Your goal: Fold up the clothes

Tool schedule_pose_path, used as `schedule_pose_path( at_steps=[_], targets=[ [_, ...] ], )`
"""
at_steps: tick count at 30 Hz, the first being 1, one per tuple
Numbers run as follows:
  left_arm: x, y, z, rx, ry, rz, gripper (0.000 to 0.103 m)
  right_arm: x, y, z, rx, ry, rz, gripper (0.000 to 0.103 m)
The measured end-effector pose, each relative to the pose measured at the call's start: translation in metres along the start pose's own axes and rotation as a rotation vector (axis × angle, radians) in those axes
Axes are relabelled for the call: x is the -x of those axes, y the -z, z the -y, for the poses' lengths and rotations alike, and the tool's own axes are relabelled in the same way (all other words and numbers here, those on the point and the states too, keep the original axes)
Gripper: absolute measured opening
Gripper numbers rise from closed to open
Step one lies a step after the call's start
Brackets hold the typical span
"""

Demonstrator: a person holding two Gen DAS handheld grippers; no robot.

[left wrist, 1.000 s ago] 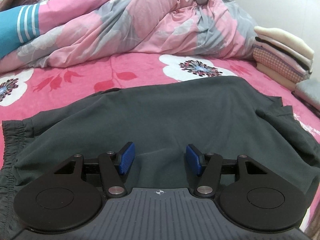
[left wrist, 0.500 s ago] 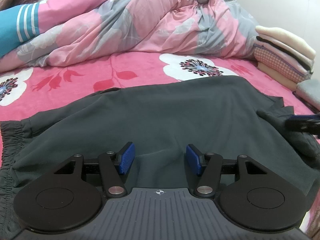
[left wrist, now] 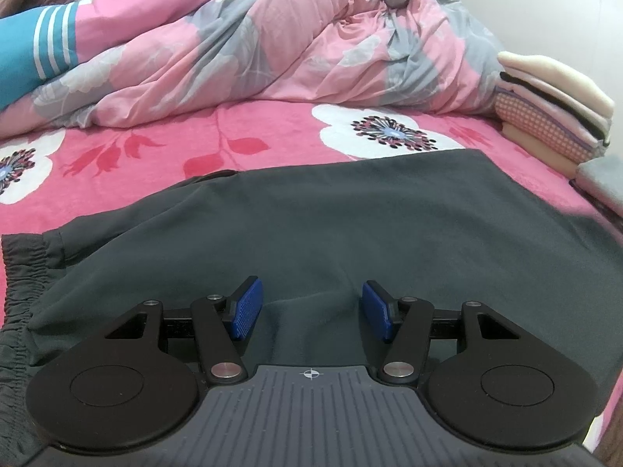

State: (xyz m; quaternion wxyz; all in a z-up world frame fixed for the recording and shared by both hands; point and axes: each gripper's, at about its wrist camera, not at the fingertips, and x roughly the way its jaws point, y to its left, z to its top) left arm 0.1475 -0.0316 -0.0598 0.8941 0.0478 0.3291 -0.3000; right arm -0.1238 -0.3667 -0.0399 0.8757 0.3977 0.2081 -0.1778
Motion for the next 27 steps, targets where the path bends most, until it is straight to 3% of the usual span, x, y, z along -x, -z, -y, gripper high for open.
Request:
schedule_pose_path(
  at_steps=[3,7,12,14,17,21,27],
  targets=[
    [0.0,0.0,0.0,0.005,-0.003,0.001,0.057,0.004,-0.001,0.031,-0.139,-0.009,-0.003,0.003],
    [0.0,0.0,-0.001,0.006,-0.005,0.003,0.057,0.01,-0.006,0.044,-0.197,-0.04,0.034,0.003],
    [0.014,-0.001,-0.008,0.041,0.011,0.047,0.057,0.018,-0.012,0.032,-0.154,-0.084,0.068,0.004],
    [0.031,-0.003,-0.012,0.076,0.032,0.079,0.057,0.019,-0.011,0.024,-0.123,-0.11,0.035,0.007],
    [0.059,0.001,-0.016,0.159,0.105,0.114,0.058,0.019,-0.004,0.009,-0.052,-0.144,-0.035,0.026],
    [0.092,0.024,-0.015,0.25,0.194,0.104,0.058,0.017,0.007,-0.009,0.048,-0.166,-0.093,0.03],
    [0.124,0.071,-0.006,0.346,0.213,0.063,0.065,0.012,0.016,-0.022,0.086,-0.228,-0.146,0.034]
  ],
)
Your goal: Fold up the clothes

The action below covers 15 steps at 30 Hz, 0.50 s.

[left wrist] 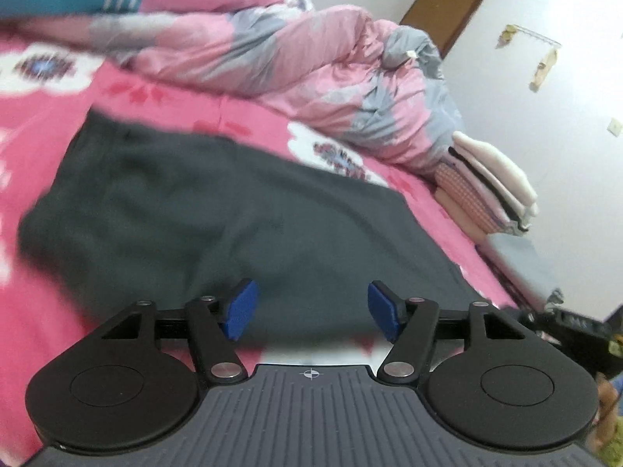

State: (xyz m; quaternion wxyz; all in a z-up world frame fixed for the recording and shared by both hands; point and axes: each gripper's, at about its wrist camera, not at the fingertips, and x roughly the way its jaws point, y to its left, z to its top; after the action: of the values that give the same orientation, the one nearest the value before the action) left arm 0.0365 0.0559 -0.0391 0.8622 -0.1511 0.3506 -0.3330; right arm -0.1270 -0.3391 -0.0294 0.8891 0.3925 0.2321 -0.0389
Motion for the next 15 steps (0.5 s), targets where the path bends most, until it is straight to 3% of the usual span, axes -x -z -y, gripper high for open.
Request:
schedule_pose_path(
  at_steps=[6,15],
  targets=[
    [0.012,0.025,-0.013,0.069,-0.075,0.017,0.067,-0.011,0.01,-0.002,-0.022,-0.029,-0.063,0.035],
    [0.014,0.014,-0.044,0.247,-0.09,0.112,0.07,-0.014,0.019,0.0,-0.089,-0.045,-0.103,0.038]
  ],
)
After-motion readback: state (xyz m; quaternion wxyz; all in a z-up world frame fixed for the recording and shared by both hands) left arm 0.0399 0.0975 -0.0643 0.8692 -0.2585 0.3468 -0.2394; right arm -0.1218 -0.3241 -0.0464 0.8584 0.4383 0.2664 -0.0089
